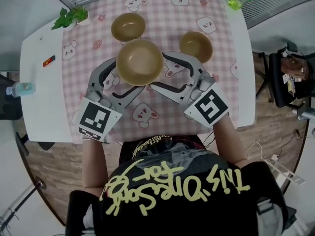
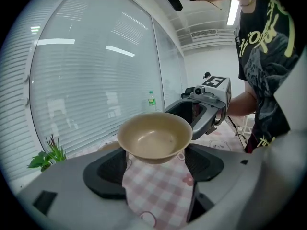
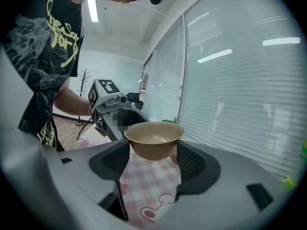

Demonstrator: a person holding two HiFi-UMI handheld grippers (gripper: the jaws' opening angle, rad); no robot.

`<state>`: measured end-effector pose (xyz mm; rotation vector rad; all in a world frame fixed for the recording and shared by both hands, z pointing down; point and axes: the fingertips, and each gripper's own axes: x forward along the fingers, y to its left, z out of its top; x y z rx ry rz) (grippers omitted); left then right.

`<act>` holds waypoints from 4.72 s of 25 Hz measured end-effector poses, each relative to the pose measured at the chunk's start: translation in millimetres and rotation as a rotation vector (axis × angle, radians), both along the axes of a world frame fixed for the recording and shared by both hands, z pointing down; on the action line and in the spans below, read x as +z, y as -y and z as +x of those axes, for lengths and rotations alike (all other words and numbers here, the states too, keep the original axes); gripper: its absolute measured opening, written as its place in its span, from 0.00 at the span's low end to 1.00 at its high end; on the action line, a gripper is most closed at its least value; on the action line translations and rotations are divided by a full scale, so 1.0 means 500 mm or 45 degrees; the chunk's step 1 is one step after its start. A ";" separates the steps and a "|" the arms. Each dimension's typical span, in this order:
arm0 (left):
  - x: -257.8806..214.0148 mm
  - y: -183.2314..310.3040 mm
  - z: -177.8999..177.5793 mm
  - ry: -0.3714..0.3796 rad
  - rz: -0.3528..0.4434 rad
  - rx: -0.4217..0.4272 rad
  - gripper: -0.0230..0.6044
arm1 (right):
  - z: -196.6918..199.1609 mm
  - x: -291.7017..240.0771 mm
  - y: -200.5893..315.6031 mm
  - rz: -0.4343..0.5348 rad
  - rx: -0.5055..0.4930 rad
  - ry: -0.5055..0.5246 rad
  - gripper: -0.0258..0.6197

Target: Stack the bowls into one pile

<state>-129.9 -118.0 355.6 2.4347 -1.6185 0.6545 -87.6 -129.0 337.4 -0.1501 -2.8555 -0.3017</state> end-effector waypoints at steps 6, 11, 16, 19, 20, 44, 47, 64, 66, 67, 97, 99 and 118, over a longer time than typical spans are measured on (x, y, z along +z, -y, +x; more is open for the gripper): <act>-0.005 0.050 -0.054 0.001 0.010 -0.012 0.64 | -0.055 -0.010 0.050 0.037 0.001 0.001 0.52; -0.001 0.084 -0.096 0.027 0.011 -0.018 0.64 | -0.097 -0.003 0.084 0.005 0.010 0.017 0.52; 0.009 0.115 -0.122 0.042 0.010 -0.015 0.64 | -0.123 0.009 0.115 -0.021 0.022 0.017 0.52; 0.017 0.132 -0.134 0.041 0.013 -0.016 0.64 | -0.136 0.017 0.132 -0.027 0.027 0.010 0.52; 0.021 0.138 -0.138 0.037 0.014 -0.015 0.64 | -0.140 0.020 0.138 -0.026 0.031 0.006 0.52; 0.106 0.206 -0.209 0.043 -0.126 -0.033 0.67 | -0.219 0.105 0.207 -0.072 0.055 -0.184 0.52; 0.118 0.200 -0.210 0.047 -0.161 -0.023 0.68 | -0.220 0.118 0.206 -0.077 0.048 -0.230 0.52; 0.159 0.203 -0.224 0.231 -0.256 -0.072 0.68 | -0.211 0.164 0.220 -0.123 0.082 -0.355 0.52; 0.162 0.202 -0.225 0.237 -0.264 -0.080 0.68 | -0.210 0.167 0.223 -0.124 0.089 -0.357 0.52; 0.163 0.202 -0.226 0.243 -0.268 -0.084 0.68 | -0.210 0.168 0.223 -0.125 0.090 -0.360 0.52; -0.033 0.117 -0.153 0.158 0.033 -0.222 0.68 | -0.114 -0.007 0.197 0.032 0.187 -0.145 0.52; -0.058 0.109 -0.136 0.139 0.063 -0.219 0.68 | -0.090 -0.032 0.187 0.040 0.200 -0.115 0.52; -0.195 0.039 0.072 -0.165 0.325 -0.095 0.68 | 0.158 -0.189 0.111 -0.002 0.332 0.221 0.52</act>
